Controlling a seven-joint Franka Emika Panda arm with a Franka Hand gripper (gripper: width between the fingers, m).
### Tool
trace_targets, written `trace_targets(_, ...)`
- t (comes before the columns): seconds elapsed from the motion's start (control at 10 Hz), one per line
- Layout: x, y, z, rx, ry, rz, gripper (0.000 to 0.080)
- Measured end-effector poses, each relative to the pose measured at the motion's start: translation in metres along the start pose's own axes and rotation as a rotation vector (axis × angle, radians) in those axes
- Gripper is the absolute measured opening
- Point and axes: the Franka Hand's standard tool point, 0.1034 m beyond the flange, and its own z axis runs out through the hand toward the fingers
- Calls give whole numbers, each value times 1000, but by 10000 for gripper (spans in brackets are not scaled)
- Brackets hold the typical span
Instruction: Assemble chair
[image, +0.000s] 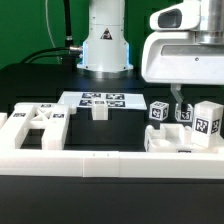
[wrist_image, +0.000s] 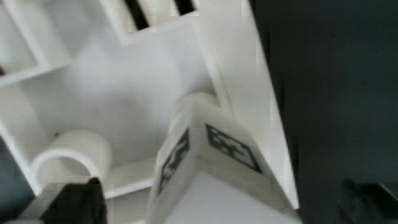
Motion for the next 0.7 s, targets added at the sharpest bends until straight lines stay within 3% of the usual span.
trace_targets(0.4, 0, -5, 1, -12, 13, -349, 648)
trace_targets(0.7, 1, -5, 1, -38, 21, -539, 648)
